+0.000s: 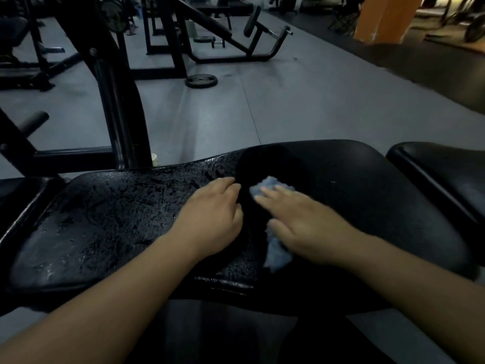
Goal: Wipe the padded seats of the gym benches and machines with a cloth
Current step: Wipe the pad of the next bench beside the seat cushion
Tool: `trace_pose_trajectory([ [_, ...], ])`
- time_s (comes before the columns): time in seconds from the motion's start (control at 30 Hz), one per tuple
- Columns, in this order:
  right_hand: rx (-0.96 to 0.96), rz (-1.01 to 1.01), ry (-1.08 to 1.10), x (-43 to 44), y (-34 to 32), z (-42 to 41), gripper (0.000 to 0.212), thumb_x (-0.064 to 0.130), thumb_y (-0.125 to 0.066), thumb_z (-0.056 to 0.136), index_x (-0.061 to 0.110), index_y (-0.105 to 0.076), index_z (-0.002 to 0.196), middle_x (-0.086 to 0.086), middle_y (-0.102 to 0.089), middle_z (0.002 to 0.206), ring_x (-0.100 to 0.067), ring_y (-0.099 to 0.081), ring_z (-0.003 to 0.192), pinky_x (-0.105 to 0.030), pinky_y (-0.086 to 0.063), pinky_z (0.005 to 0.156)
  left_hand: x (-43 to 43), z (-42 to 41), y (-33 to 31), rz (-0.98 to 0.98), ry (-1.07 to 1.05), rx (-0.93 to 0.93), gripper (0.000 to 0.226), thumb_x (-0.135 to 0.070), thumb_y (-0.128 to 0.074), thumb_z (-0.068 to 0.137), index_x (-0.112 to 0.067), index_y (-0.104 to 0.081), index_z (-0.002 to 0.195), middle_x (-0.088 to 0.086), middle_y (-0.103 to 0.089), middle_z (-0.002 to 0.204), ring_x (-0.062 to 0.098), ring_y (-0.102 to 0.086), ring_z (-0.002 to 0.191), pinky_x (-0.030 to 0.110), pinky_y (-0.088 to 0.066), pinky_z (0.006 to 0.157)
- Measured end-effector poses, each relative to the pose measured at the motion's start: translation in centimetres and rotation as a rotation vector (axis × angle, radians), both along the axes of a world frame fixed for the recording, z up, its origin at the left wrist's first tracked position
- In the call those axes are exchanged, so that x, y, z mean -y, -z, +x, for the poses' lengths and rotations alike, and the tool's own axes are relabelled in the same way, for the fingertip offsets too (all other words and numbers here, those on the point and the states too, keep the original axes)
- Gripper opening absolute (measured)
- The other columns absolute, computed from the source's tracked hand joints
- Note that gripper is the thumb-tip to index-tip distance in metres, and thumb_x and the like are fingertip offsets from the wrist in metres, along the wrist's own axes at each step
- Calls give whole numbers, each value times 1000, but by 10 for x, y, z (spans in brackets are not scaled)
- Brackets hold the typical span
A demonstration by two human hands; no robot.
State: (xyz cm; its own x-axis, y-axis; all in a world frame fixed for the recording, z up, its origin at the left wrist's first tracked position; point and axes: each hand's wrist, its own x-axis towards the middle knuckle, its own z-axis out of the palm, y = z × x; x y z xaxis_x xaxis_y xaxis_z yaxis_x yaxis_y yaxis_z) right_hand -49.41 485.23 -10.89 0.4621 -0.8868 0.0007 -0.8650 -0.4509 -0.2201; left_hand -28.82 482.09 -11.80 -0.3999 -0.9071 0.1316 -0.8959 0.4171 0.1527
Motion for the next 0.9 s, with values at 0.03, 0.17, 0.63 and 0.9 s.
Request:
trace_pose_trajectory([
  [0.03, -26, 13, 49, 3, -1, -15, 66, 42, -22, 95, 26, -20, 159, 4, -12, 167, -14, -9, 153, -30, -5, 124, -9, -9, 1, -2, 27, 0, 63, -37, -26, 89, -10, -48, 142, 8, -41, 153, 24, -36, 142, 41, -30, 117],
  [0.17, -31, -30, 264, 28, -3, -3, 59, 31, -37, 99, 20, -28, 156, -3, -20, 166, -23, -17, 151, -37, -15, 122, -28, -35, 5, -42, 67, -7, 69, -38, -16, 84, -10, -54, 135, 9, -46, 150, 25, -40, 139, 42, -33, 114],
  [0.63, 112, 68, 383, -26, -6, 9, 66, 29, -27, 87, 12, -39, 149, -6, -29, 162, -20, -21, 151, -40, -16, 123, -36, -38, 4, -7, 3, 7, 76, -44, -11, 84, -15, -42, 148, 3, -36, 157, 20, -30, 145, 37, -22, 121],
  [0.9, 46, -56, 437, -5, 2, -55, 58, 41, -33, 102, 16, -30, 155, -4, -28, 162, -26, -23, 149, -41, -20, 121, -41, -73, -1, 77, -107, -13, 57, -39, -30, 98, -18, -33, 151, 2, -24, 162, 21, -17, 150, 43, -14, 123],
])
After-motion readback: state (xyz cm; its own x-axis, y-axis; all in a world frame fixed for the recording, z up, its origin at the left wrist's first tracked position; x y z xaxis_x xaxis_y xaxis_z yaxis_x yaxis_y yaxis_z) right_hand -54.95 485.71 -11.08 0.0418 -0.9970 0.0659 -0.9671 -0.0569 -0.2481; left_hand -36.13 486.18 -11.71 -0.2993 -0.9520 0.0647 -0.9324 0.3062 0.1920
